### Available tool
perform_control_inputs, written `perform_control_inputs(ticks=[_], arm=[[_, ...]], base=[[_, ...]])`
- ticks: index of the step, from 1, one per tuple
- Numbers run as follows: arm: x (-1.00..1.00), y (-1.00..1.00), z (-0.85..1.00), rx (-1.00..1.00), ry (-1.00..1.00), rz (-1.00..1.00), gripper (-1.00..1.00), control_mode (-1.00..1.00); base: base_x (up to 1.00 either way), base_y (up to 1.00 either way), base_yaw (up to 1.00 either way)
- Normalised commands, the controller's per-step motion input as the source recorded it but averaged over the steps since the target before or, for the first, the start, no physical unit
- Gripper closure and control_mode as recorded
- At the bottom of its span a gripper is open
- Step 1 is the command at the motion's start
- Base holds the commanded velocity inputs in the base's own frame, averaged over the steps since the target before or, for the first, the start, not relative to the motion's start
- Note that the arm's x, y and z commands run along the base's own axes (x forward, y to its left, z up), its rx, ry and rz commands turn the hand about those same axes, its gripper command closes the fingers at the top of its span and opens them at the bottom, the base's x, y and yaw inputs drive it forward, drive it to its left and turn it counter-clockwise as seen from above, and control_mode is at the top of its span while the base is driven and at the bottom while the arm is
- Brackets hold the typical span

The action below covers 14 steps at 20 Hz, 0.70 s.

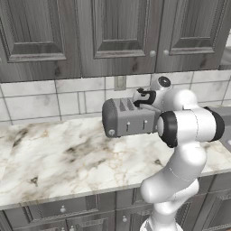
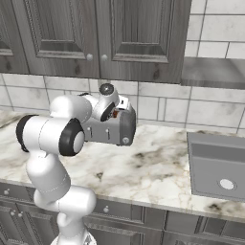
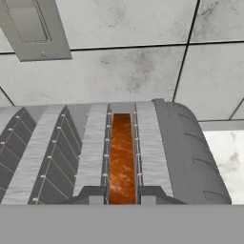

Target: Start the toaster. Once the lever pops up, take the bread to the plate on the dining counter.

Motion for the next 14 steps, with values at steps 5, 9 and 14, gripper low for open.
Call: perform_control_inputs(ticks=[5, 9, 14], arm=[[0.0, 0.0, 0.0, 0.0, 0.0, 0.0, 1.0, -1.0], [-0.01, 0.0, 0.0, 0.0, -0.05, 0.0, 1.0, -1.0], [-0.1, 0.0, 0.02, 0.0, -0.14, 0.0, 1.0, -1.0]], base=[[0.0, 0.0, 0.0], [0.0, 0.0, 0.0], [0.0, 0.0, 0.0]])
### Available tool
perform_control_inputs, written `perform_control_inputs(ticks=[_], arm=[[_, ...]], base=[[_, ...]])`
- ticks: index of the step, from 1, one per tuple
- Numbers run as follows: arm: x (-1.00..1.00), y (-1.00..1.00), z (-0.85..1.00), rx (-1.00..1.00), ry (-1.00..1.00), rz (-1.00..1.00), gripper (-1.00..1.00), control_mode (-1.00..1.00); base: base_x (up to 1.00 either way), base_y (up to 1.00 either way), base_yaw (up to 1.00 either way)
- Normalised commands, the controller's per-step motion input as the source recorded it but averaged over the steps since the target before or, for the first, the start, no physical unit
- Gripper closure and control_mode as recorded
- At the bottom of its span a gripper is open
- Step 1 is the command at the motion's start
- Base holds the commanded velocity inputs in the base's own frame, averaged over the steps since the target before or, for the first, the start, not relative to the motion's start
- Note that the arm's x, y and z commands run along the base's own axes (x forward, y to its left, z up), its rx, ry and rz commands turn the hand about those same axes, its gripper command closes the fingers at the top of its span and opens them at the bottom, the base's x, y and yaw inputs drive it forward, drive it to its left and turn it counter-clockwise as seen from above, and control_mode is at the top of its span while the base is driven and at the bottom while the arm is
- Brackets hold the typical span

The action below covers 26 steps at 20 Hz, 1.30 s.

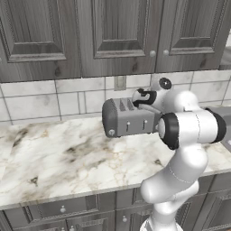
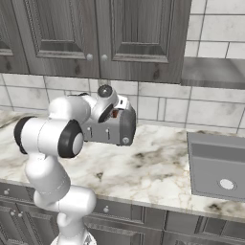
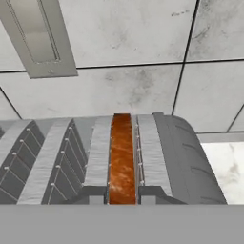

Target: Start the toaster. Once the lever pops up, take the bread to the plate on the dining counter.

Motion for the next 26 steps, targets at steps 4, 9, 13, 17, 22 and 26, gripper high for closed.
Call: perform_control_inputs(ticks=[4, 9, 13, 17, 22, 26], arm=[[-0.13, 0.0, 0.16, 0.0, -0.16, 0.0, 1.0, -1.0], [-0.24, 0.0, 0.35, 0.0, -0.15, 0.0, 1.0, -1.0], [-0.23, 0.0, 0.49, 0.0, -0.09, 0.0, 1.0, -1.0], [-0.21, 0.0, 0.62, 0.0, -0.05, 0.0, 1.0, -1.0], [-0.13, 0.0, 0.62, 0.0, -0.02, 0.0, 1.0, -1.0], [-0.32, 0.0, 0.47, 0.0, -0.01, 0.0, 1.0, -1.0]], base=[[0.0, 0.0, 0.0], [0.0, 0.0, 0.0], [0.0, 0.0, 0.0], [0.0, 0.0, 0.0], [0.0, 0.0, 0.0], [0.0, 0.0, 0.0]])
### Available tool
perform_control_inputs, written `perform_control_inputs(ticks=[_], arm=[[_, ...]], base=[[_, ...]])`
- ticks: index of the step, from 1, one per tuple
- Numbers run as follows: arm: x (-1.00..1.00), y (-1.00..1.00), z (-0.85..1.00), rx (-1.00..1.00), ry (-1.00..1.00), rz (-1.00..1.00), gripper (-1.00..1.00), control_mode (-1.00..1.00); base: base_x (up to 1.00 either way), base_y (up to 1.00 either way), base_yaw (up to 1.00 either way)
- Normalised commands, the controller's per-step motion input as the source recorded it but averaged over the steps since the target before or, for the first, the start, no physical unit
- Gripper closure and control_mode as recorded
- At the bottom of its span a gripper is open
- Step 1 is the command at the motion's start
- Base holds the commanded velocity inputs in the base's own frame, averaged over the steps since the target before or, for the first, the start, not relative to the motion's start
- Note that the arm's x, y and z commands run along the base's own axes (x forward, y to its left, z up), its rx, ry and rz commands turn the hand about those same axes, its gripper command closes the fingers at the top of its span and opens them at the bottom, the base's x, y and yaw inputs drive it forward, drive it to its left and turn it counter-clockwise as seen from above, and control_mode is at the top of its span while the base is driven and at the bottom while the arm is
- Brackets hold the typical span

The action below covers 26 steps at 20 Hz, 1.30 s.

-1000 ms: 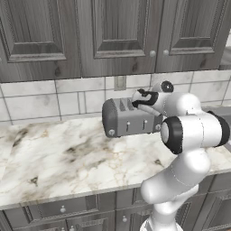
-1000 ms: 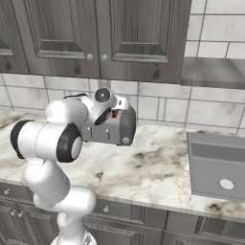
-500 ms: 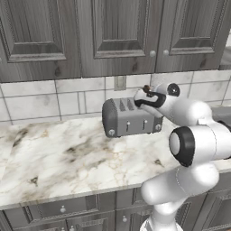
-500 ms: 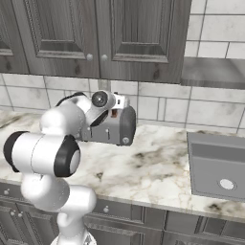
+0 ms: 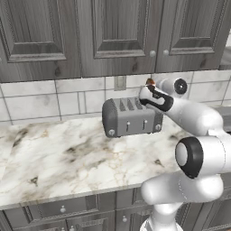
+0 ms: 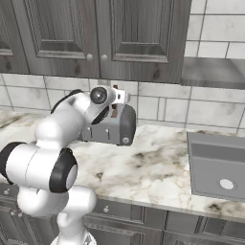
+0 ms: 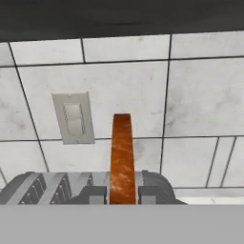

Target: Start the toaster. Once the lever pops up, take the bread to the plate on the dining counter.

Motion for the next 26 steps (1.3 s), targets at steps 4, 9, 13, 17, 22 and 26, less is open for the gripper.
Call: perform_control_inputs(ticks=[4, 9, 13, 17, 22, 26], arm=[[-0.64, 0.0, 0.17, 0.0, 0.0, 0.0, 1.0, -1.0], [-0.85, 0.0, 0.07, 0.0, 0.01, 0.0, 1.0, -1.0], [-0.7, 0.02, 0.4, -0.01, 0.1, 0.0, 1.0, -1.0], [-0.73, 0.07, 0.45, -0.02, 0.17, 0.0, 1.0, -1.0], [-0.89, 0.08, 0.19, -0.02, 0.17, 0.0, 1.0, -1.0], [-0.66, 0.15, 0.04, -0.01, 0.11, 0.0, 1.0, -1.0]], base=[[0.0, 0.0, 0.0], [0.0, 0.0, 0.0], [0.0, 0.0, 0.0], [0.0, 0.0, 0.0], [0.0, 0.0, 0.0], [0.0, 0.0, 0.0]])
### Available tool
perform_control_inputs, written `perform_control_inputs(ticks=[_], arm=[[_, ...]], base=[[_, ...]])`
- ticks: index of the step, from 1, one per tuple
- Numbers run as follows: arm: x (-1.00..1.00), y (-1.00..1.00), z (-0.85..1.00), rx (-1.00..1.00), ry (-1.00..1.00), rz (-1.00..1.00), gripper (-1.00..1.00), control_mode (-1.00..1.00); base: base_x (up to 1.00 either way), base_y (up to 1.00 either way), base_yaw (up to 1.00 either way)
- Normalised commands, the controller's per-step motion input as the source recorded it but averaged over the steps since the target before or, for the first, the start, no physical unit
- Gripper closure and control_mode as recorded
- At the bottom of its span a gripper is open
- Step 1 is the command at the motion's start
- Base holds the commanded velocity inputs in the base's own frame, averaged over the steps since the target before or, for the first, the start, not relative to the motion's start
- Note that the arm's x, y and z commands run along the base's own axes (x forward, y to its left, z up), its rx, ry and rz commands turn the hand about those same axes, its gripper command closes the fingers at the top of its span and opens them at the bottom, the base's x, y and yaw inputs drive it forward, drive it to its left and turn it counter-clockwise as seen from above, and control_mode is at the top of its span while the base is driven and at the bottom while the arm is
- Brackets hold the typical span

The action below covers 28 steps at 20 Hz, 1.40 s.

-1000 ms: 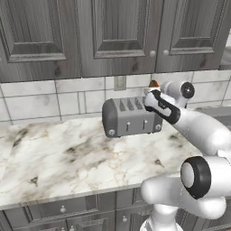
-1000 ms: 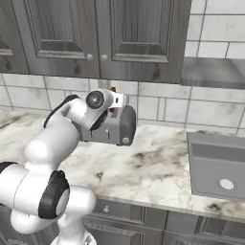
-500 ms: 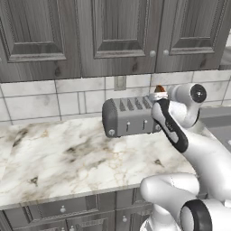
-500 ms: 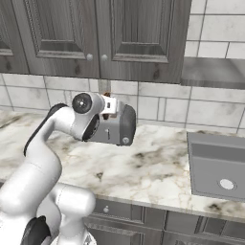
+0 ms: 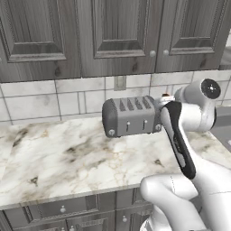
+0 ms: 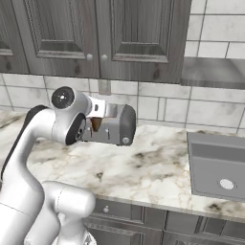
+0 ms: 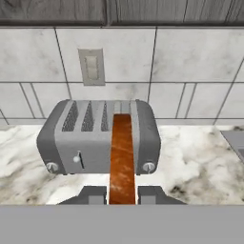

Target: Start the toaster. Once the lever pops up, take the bread to the plate on the dining counter.

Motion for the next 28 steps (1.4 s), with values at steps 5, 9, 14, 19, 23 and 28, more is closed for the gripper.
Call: perform_control_inputs(ticks=[5, 9, 14, 19, 23, 28], arm=[[-0.47, 0.37, 0.0, 0.0, 0.12, 0.0, 1.0, -1.0], [-0.45, 0.26, 0.0, 0.0, 0.08, 0.0, 1.0, -1.0], [-0.45, 0.05, 0.0, 0.0, 0.03, 0.0, 1.0, -1.0], [-0.47, 0.0, 0.0, 0.0, 0.01, 0.0, 1.0, -1.0], [-0.57, 0.0, 0.0, 0.0, 0.0, 0.0, 1.0, -1.0], [-0.46, 0.0, 0.0, 0.0, 0.0, 0.0, 1.0, -1.0]], base=[[0.0, 0.0, 0.0], [0.0, 0.0, 0.0], [0.0, 0.0, 0.0], [0.0, 0.0, 0.0], [0.0, 0.0, 0.0], [0.0, 0.0, 0.0]])
